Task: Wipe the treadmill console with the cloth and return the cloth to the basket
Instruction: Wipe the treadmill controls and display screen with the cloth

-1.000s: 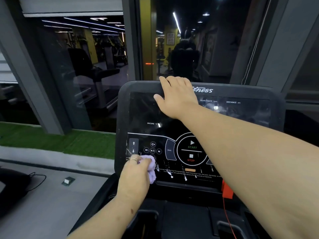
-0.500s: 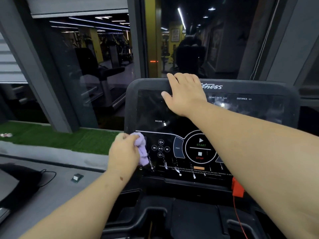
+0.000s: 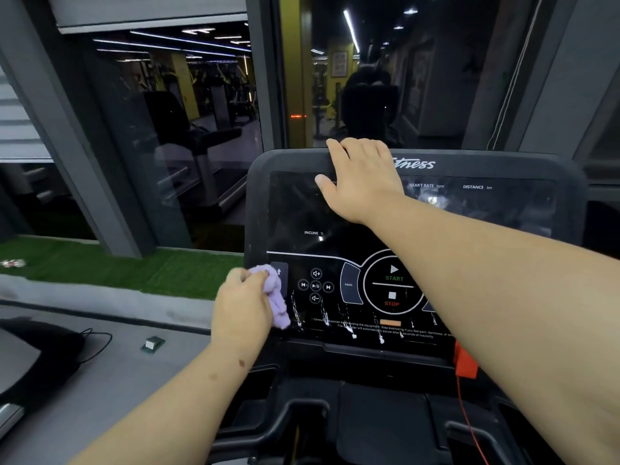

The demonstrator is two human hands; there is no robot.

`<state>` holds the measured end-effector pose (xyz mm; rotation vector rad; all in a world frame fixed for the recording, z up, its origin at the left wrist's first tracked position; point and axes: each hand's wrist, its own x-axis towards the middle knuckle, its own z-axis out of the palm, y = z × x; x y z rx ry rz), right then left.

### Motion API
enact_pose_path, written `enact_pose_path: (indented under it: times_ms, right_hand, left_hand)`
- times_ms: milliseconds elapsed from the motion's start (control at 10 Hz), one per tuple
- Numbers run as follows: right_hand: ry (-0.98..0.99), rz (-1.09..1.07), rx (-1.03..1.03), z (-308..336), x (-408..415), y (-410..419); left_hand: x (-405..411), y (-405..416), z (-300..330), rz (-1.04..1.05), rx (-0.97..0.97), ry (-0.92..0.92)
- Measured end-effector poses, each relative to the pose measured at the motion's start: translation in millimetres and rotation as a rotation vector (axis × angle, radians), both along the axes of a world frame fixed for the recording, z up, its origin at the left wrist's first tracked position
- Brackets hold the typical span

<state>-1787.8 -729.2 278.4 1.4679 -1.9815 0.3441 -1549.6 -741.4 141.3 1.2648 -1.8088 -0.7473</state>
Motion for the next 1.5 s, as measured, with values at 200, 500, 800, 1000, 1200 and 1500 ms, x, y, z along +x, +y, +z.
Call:
enact_pose_path:
  times_ms: [200, 500, 800, 1000, 1200, 1500]
  right_hand:
    - [-0.01, 0.003, 0.004, 0.9, 1.3, 1.0]
    - [-0.004, 0.004, 0.009, 1.3, -0.1, 0.8]
    - [-0.004, 0.005, 0.006, 0.0, -0.4, 1.2]
    - [-0.001, -0.002, -0.007, -2.2, 0.2, -0.1]
    - [-0.006, 0.004, 0.005, -0.7, -0.4, 0.2]
    - [-0.014, 0.026, -0.008, -2.7, -1.3, 0.2]
  left_hand:
    - [-3.6, -12.5, 7.1, 0.09, 0.107, 0.13]
    - [13.2, -0.5, -24.2, -0.038, -0.187, -0.405]
    - [-8.4, 2.6, -13.3, 0.097, -0.105, -0.28]
    - [-15.6, -5.1, 2.9, 0.126, -0.048, -0.239]
    - [-11.7, -3.4, -8.1, 0.113, -0.074, -0.18]
    - [7.4, 21.7, -38.6, 0.082, 0.028, -0.296]
